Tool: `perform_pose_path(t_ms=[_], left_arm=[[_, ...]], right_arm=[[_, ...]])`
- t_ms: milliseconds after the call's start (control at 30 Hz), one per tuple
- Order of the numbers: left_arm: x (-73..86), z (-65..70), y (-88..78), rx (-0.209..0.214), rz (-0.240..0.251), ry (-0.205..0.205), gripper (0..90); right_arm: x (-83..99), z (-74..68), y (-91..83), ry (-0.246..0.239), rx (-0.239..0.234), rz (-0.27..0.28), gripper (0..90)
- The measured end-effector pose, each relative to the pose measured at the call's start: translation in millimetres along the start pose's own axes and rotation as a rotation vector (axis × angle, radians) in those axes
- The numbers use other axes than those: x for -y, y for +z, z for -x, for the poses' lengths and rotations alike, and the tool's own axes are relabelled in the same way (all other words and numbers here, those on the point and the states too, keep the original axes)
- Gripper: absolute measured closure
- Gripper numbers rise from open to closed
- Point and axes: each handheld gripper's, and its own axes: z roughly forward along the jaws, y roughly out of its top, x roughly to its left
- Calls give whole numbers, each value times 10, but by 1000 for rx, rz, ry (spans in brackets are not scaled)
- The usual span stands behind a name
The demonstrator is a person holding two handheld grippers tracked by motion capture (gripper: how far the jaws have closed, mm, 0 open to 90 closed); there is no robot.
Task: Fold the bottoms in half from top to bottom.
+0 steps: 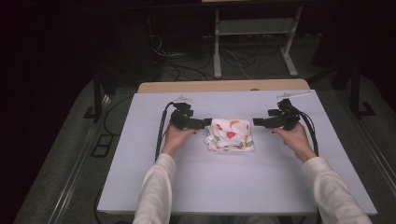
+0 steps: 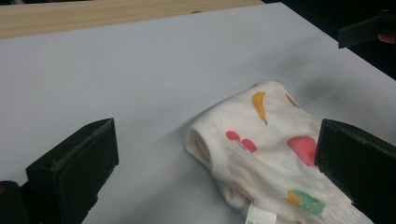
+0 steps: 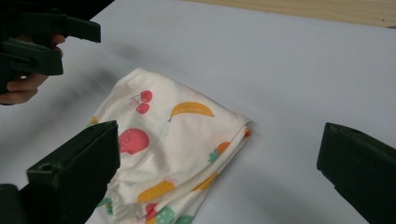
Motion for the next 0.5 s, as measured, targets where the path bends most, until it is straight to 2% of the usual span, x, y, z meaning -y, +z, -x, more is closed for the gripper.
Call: perform_pose_path(t_ms=[233,400,500], left_arm=[[35,5,-163,-3,15,15,0],[57,15,-279,13,62,12,0],[79,26,-331,5,62,29,0]], right_arm=[[85,-37,-139,-10,2,17,0],[161,-62,-217,-17,-1,28,0],[211,-76,-265,-22,0,39,0]])
